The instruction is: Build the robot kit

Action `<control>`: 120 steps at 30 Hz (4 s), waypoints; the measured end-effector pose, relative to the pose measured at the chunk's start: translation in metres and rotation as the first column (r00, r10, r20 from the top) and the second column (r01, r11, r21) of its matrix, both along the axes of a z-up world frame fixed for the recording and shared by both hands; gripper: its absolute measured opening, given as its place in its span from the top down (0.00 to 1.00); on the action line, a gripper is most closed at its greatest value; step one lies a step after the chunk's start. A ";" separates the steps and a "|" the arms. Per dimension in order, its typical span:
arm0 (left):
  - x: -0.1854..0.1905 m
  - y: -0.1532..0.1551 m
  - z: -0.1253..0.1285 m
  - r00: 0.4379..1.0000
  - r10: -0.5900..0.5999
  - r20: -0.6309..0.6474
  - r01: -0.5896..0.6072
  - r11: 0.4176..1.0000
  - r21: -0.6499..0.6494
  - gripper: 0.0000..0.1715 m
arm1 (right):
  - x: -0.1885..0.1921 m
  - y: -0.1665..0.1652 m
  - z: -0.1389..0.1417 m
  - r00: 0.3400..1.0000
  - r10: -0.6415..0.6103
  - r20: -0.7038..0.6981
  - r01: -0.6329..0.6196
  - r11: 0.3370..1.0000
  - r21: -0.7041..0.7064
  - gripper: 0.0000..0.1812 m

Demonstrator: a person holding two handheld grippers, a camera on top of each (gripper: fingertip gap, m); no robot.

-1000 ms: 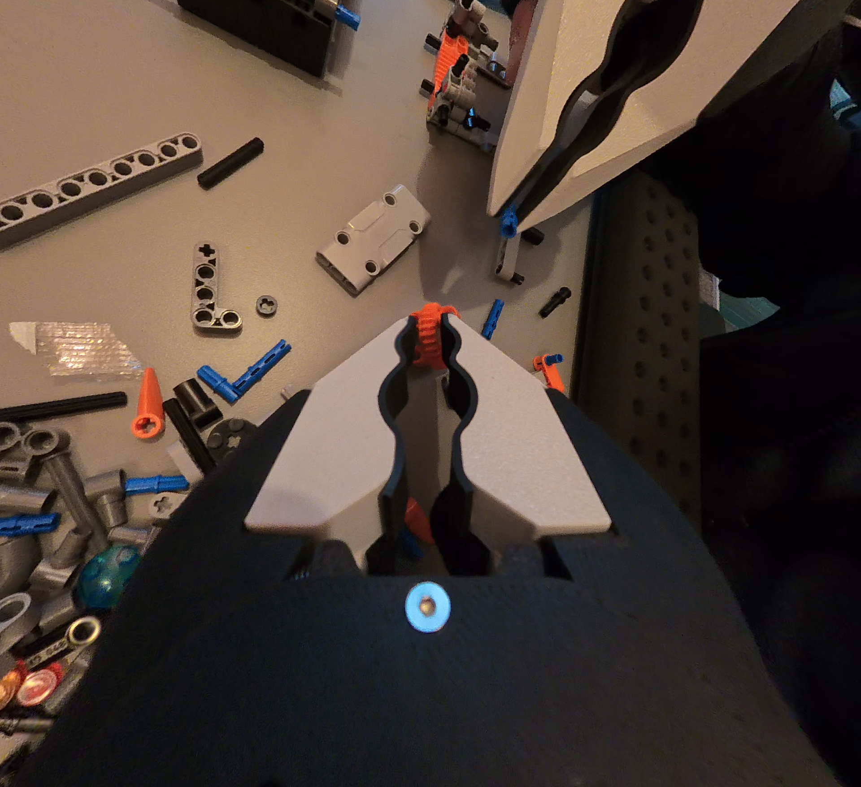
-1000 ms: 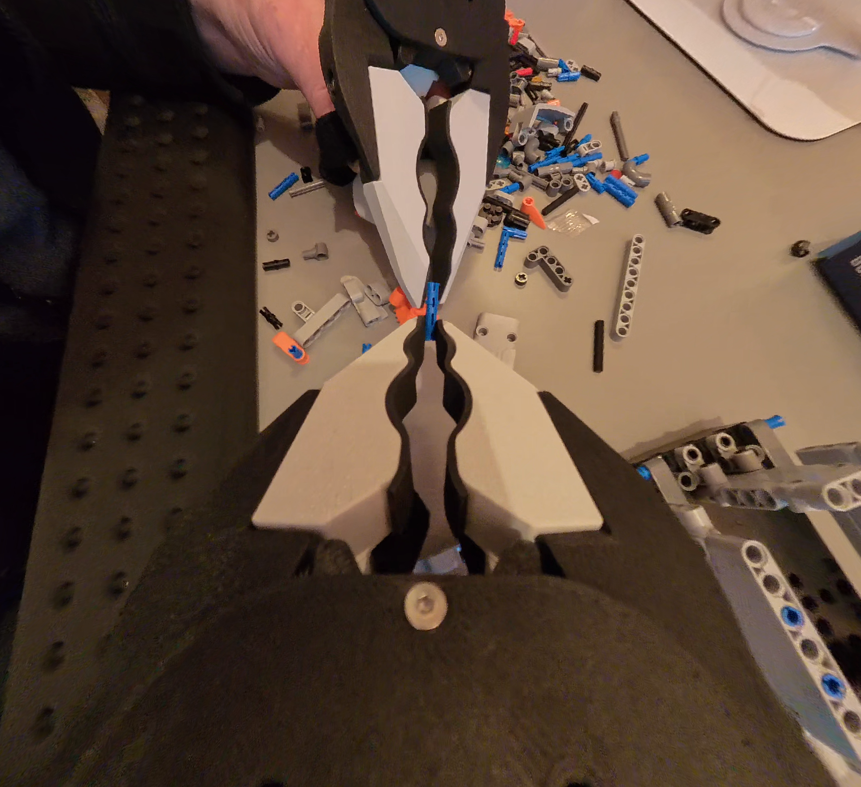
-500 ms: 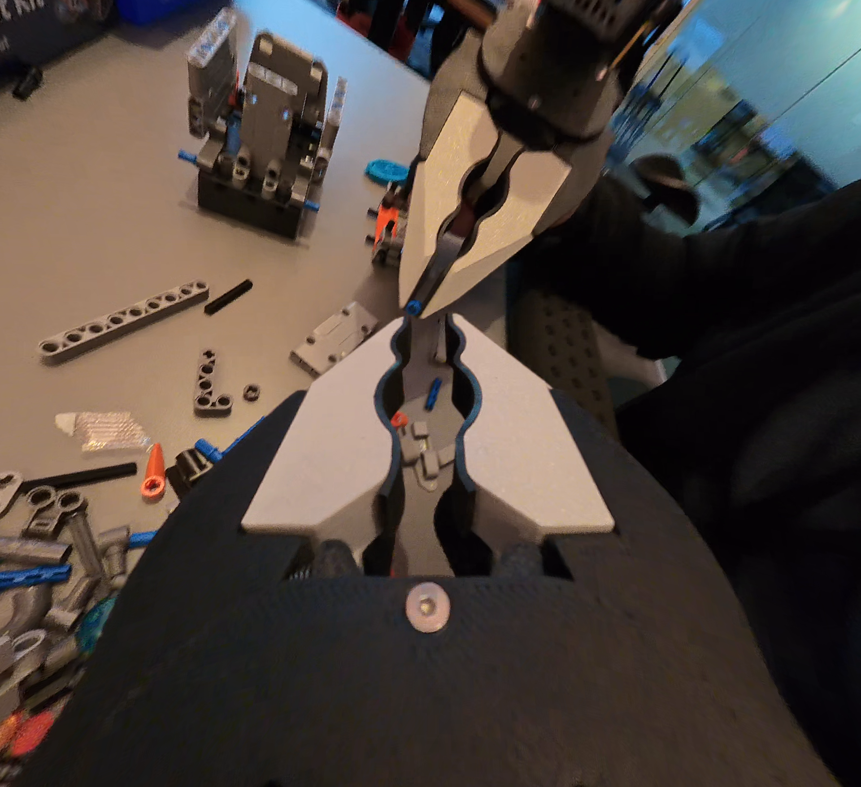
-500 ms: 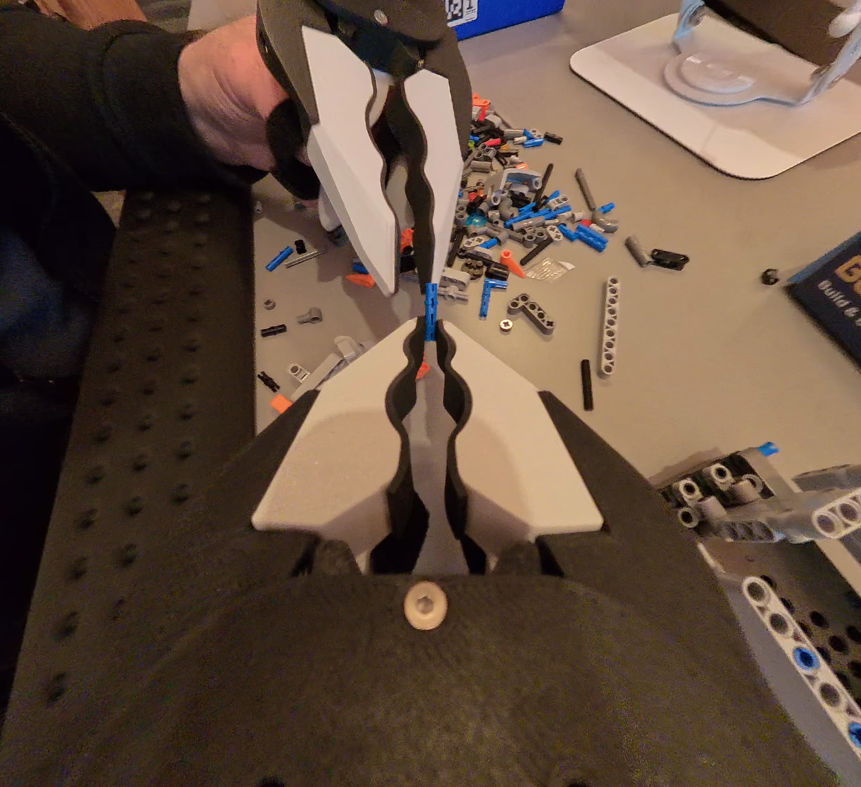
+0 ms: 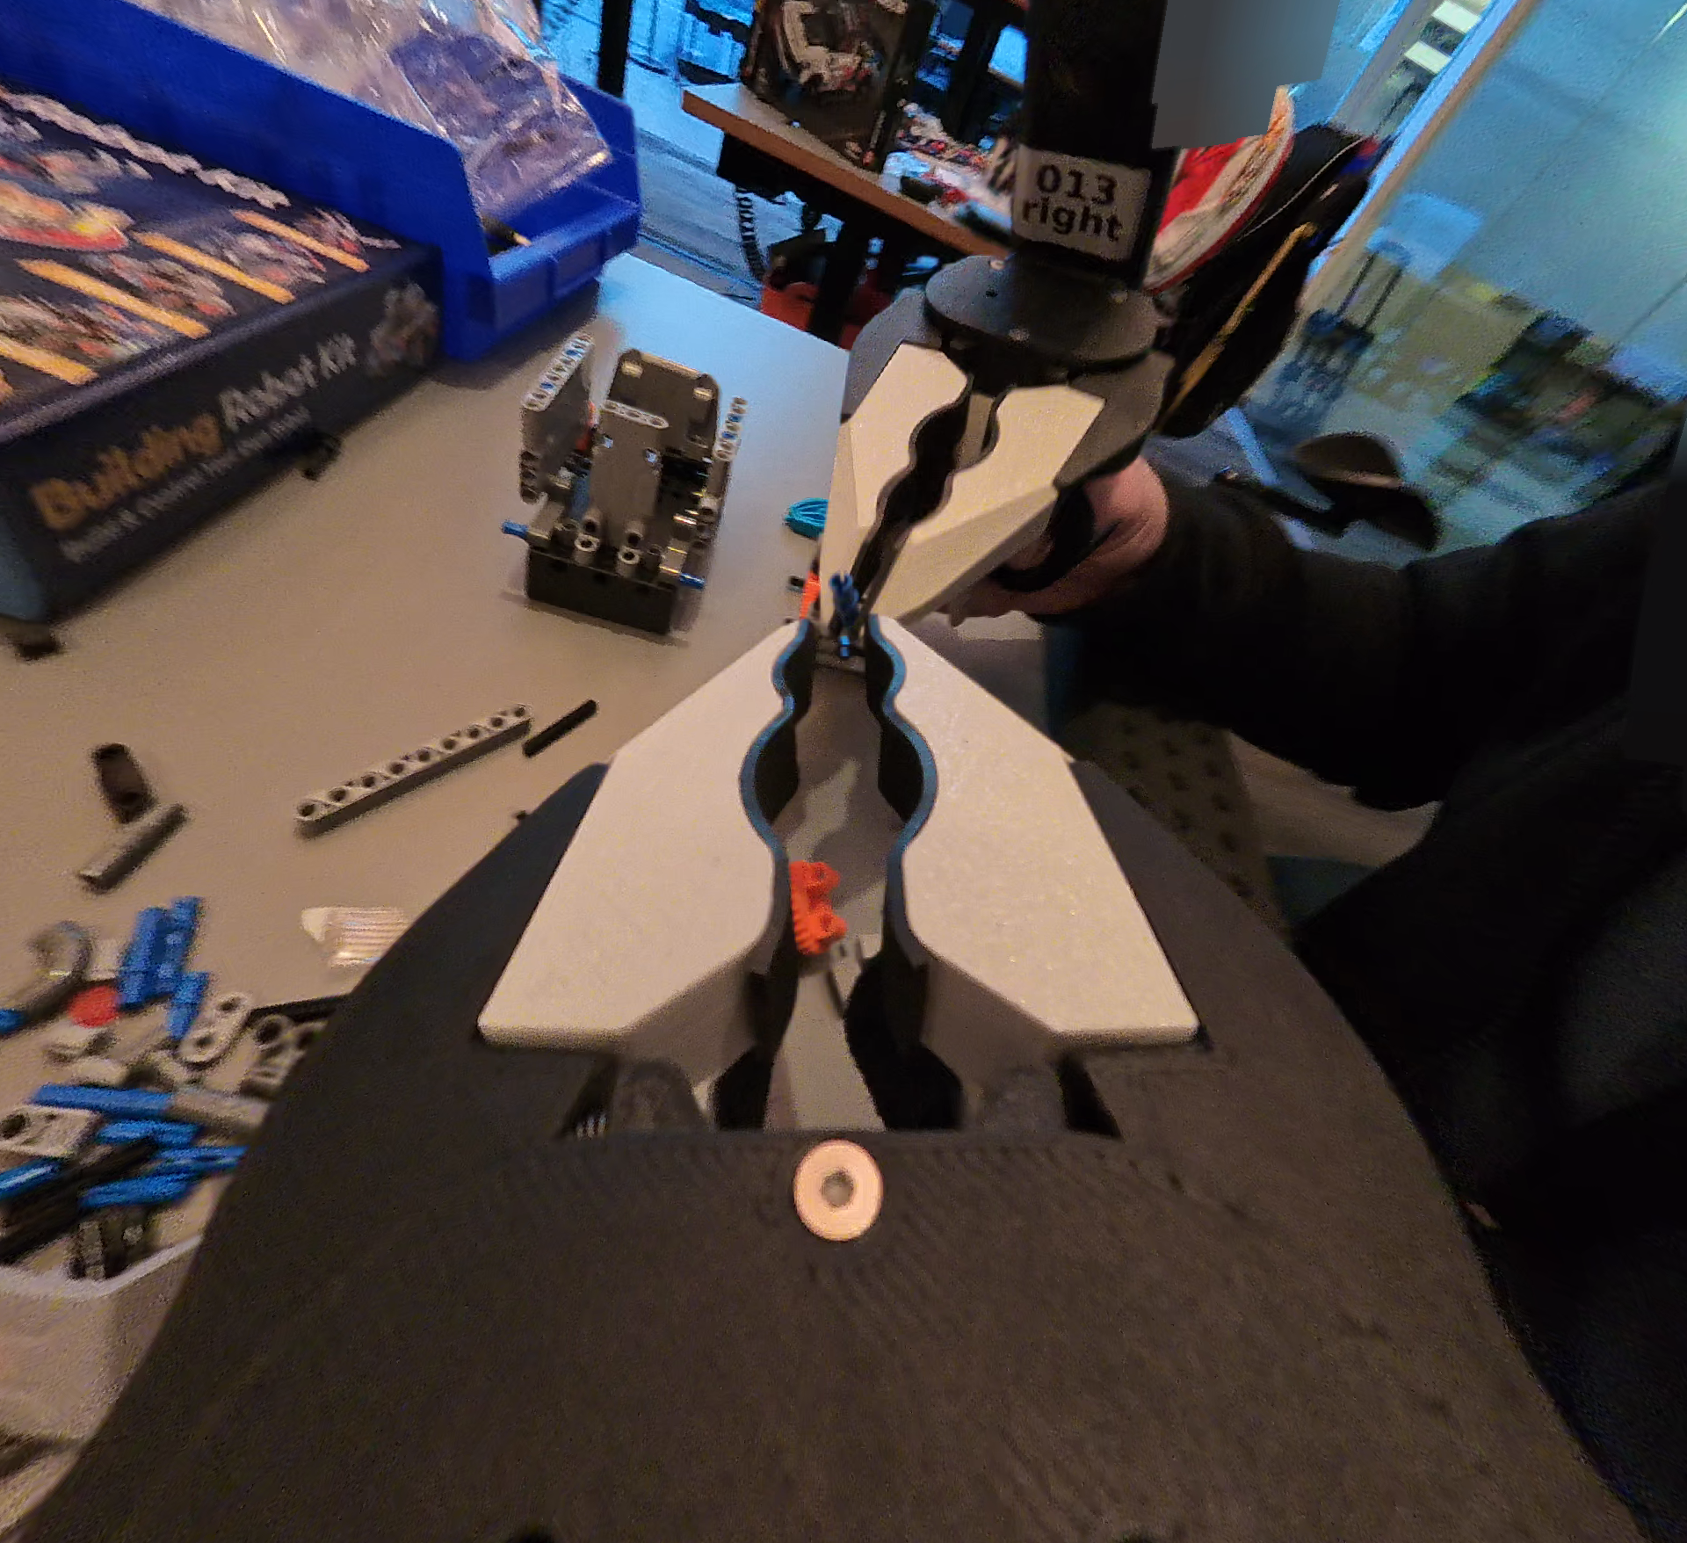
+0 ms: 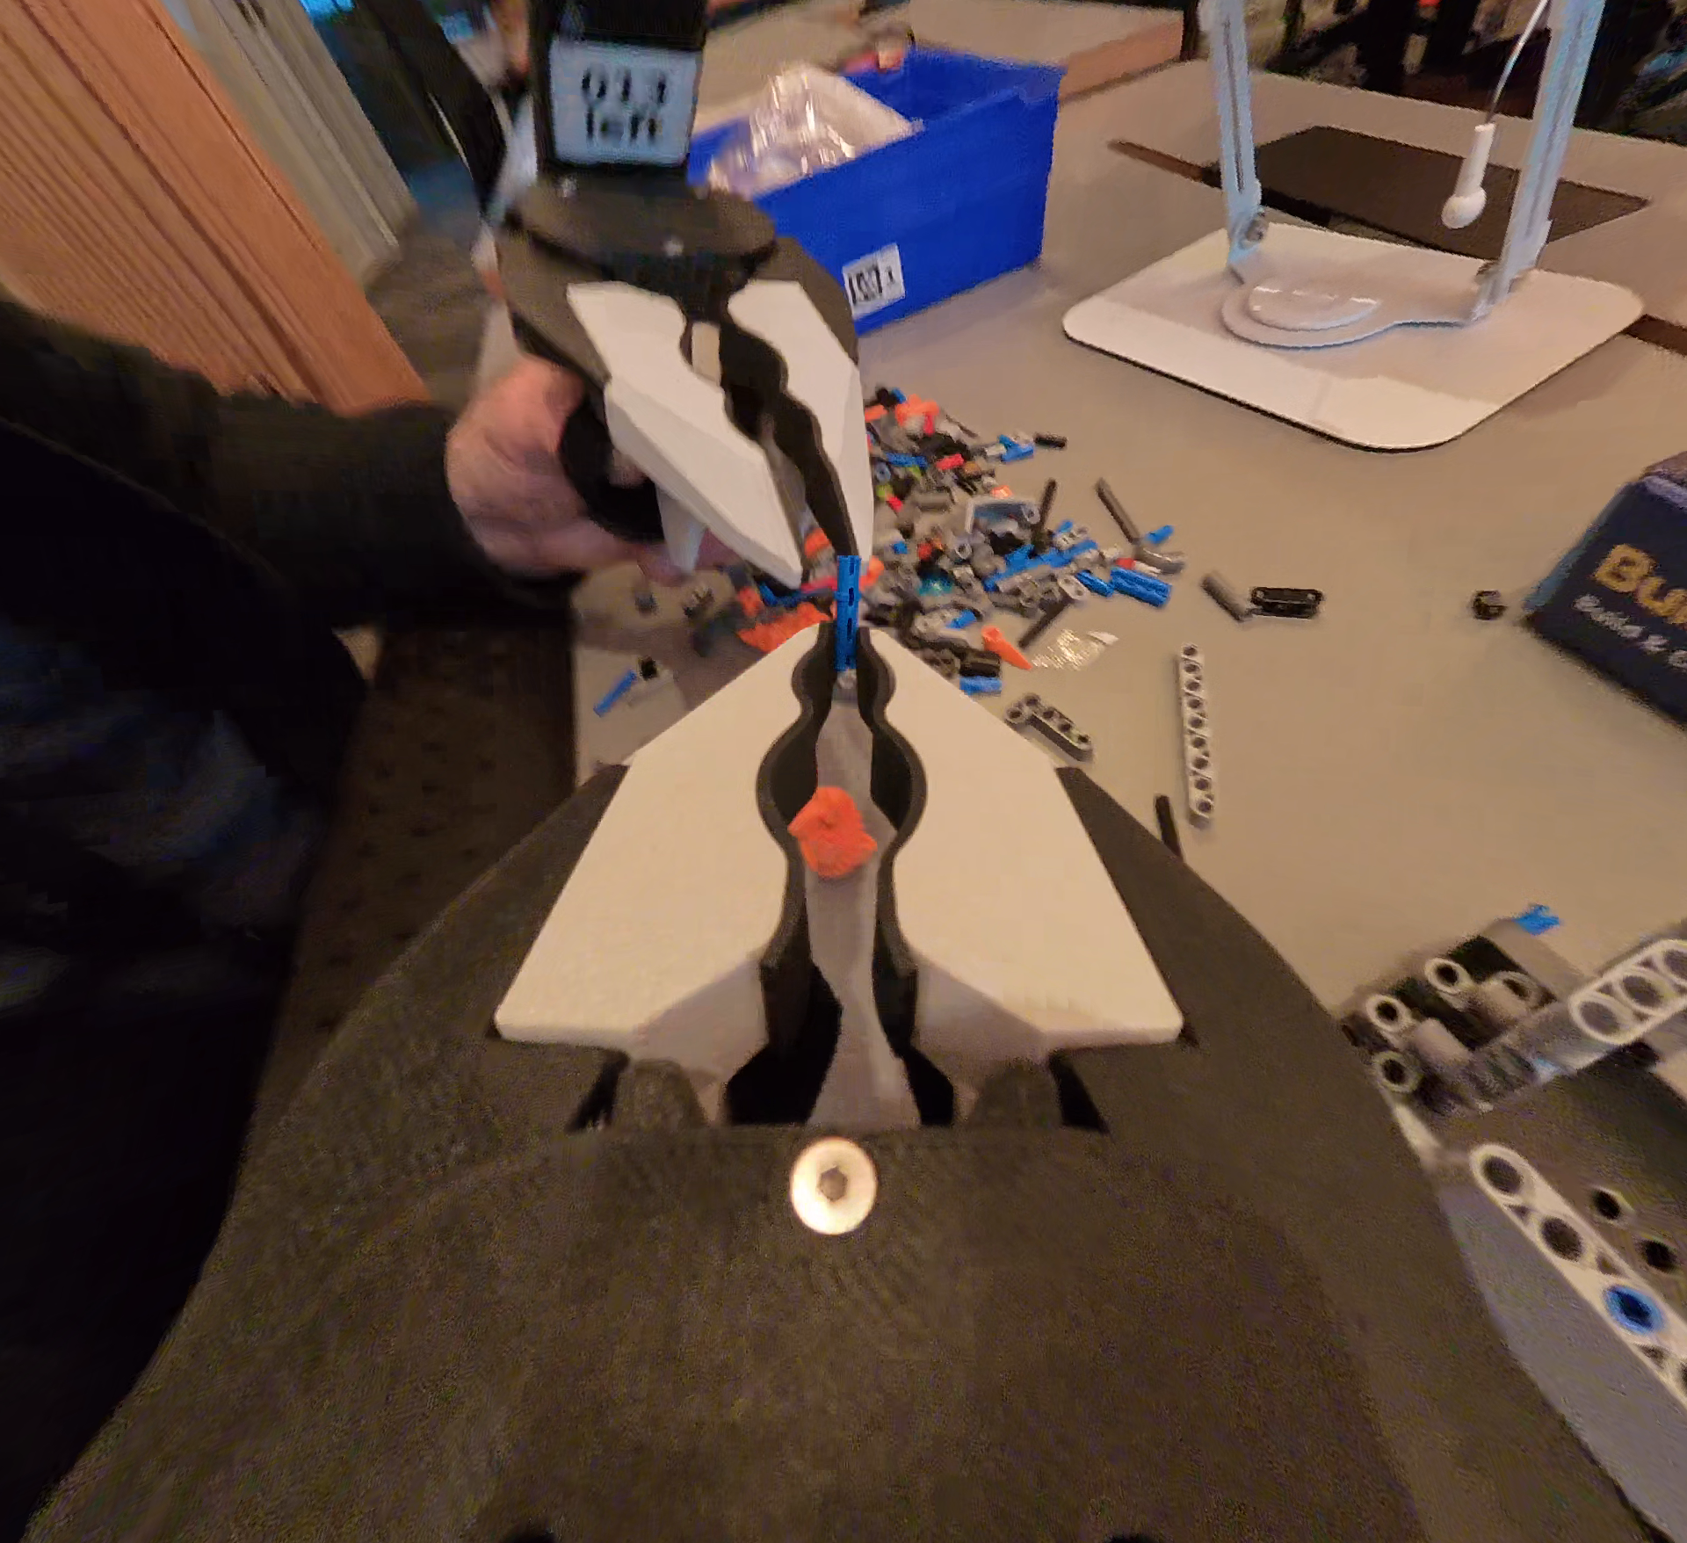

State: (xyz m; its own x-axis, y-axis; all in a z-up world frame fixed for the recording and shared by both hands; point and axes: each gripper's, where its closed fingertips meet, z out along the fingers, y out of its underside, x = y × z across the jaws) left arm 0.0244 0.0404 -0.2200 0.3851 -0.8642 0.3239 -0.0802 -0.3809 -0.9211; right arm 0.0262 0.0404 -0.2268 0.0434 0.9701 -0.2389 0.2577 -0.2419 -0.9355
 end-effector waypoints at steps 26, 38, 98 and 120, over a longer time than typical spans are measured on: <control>0.018 -0.008 -0.001 0.867 0.246 -0.432 0.040 0.832 0.553 0.92 | -0.003 -0.016 0.012 0.968 0.137 -0.210 -0.212 0.893 -0.396 0.99; 0.017 -0.013 -0.007 0.781 0.304 -0.546 0.149 0.758 0.635 0.96 | 0.000 -0.021 0.007 0.962 0.186 -0.202 -0.259 0.858 -0.443 0.98; -0.013 -0.022 -0.103 0.691 -0.016 -0.723 0.172 0.975 0.143 0.97 | 0.007 -0.022 -0.085 0.862 0.197 0.467 -0.198 0.979 -0.049 0.98; -0.007 -0.007 -0.103 0.725 0.004 -0.689 0.099 0.989 0.110 0.89 | 0.000 -0.006 -0.084 0.852 0.171 0.495 -0.208 0.978 0.020 0.98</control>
